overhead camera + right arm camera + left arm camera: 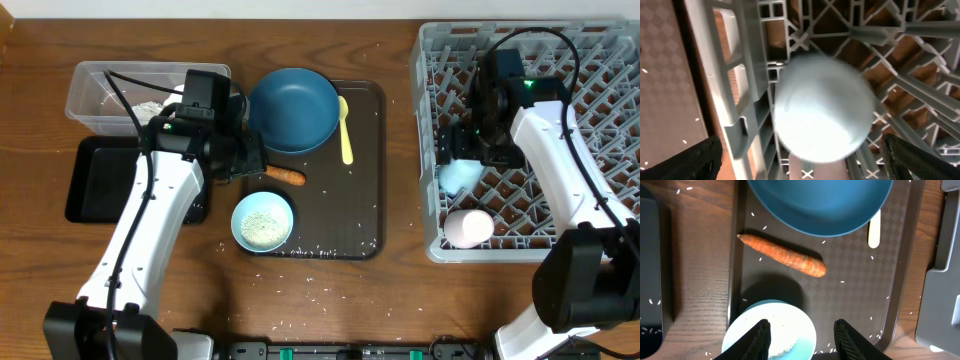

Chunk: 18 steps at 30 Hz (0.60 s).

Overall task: Sort waste into correct bins and load items into the dishwasher rack
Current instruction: 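Place the light-blue cup upside down in the rack with the right gripper, then grasp the light-blue rice bowl with the left gripper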

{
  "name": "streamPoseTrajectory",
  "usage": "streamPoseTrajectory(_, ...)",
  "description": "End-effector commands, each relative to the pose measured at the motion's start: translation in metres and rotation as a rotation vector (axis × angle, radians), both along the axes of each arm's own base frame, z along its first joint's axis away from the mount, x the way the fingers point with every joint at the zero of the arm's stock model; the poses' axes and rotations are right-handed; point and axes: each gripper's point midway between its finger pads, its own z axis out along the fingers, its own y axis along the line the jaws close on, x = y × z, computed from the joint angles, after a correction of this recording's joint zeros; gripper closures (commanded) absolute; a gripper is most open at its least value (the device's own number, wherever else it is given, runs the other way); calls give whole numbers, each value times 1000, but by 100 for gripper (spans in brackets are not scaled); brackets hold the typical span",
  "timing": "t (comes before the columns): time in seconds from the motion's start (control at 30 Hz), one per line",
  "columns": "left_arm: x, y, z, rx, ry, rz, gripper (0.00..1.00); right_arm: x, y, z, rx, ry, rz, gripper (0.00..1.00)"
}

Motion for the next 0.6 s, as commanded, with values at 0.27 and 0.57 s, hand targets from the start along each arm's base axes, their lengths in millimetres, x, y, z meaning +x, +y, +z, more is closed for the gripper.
streamPoseTrajectory(0.27,-9,2,-7,30,24,-48,56,22,10,49,42,-90,29,1)
streamPoseTrajectory(0.57,-34,-3,-9,45,103,-86,56,26,86,106,217,-219,206,1)
